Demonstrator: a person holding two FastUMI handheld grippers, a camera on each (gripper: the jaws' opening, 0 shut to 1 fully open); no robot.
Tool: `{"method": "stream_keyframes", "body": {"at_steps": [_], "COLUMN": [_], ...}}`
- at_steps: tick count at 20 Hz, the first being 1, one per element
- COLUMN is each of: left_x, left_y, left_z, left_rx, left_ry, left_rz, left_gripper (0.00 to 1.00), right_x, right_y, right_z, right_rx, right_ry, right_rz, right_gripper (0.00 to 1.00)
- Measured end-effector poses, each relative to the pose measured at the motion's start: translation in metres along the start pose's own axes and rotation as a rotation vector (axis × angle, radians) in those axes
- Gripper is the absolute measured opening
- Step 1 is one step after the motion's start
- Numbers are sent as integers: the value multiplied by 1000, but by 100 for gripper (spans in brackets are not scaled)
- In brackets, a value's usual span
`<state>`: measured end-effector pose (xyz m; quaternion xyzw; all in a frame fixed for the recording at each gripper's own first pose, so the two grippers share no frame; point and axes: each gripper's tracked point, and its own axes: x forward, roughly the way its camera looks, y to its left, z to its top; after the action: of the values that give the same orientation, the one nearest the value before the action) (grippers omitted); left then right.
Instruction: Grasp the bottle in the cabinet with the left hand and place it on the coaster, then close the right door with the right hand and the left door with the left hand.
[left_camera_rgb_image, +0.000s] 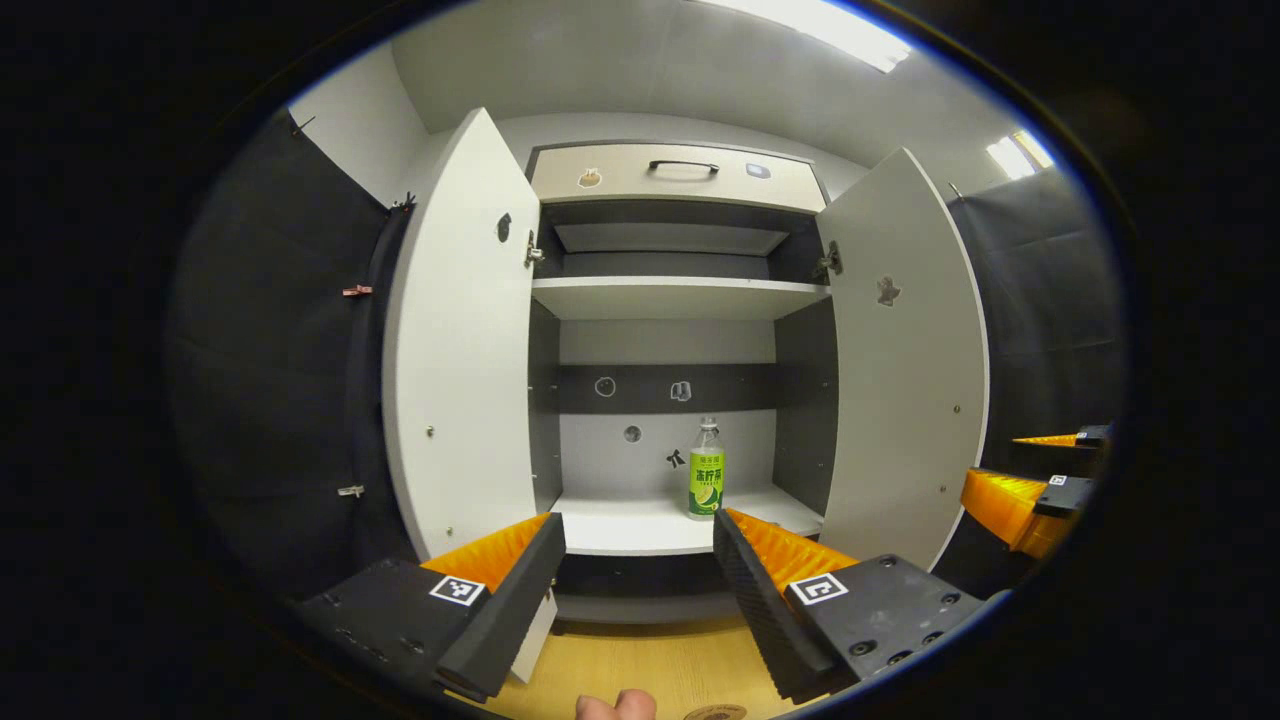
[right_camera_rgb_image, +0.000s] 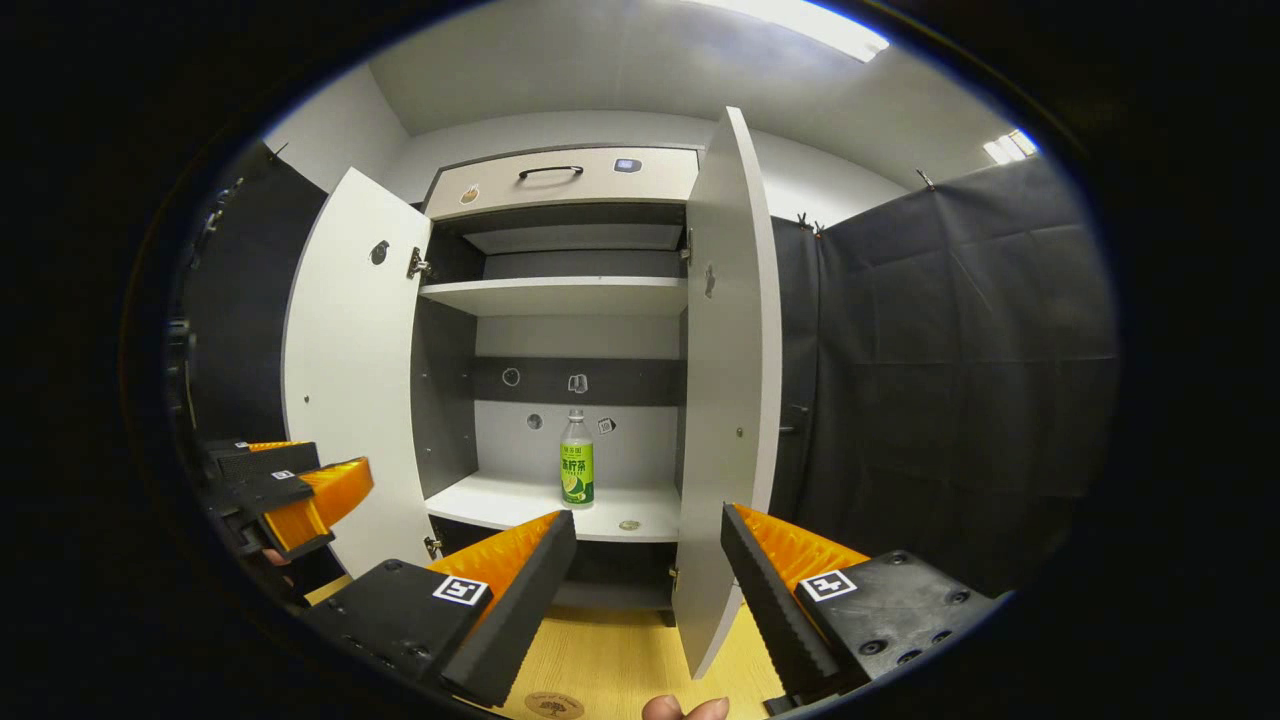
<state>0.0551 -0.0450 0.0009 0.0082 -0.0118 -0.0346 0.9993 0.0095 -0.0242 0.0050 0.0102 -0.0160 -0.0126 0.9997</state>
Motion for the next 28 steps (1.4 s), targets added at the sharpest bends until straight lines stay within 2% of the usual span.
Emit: {"method": "stream_keyframes", "body": {"at_steps": [10,15,20,28], "left_x": [148,219,288,367], "left_y": [-74,-93,-100,-93], "left_z": [-8,-21,-39,-65], "left_rx": [4,25,18,-26], "left_ry": [-17,5,46,85], "left_rz": [-122,-112,-69,-13], "left_gripper": [95,95,95,95], "right_x": [0,7,13,25], "right_y": [-66,-105,-135,-178], "right_z": [-14,-21,-28,-43], "right_rx": [-7,7,-1,5], "right_ry": [-12,0,8,35], "right_rz": [-32,-74,-102,-157], "right_gripper": [97,97,97,97]}}
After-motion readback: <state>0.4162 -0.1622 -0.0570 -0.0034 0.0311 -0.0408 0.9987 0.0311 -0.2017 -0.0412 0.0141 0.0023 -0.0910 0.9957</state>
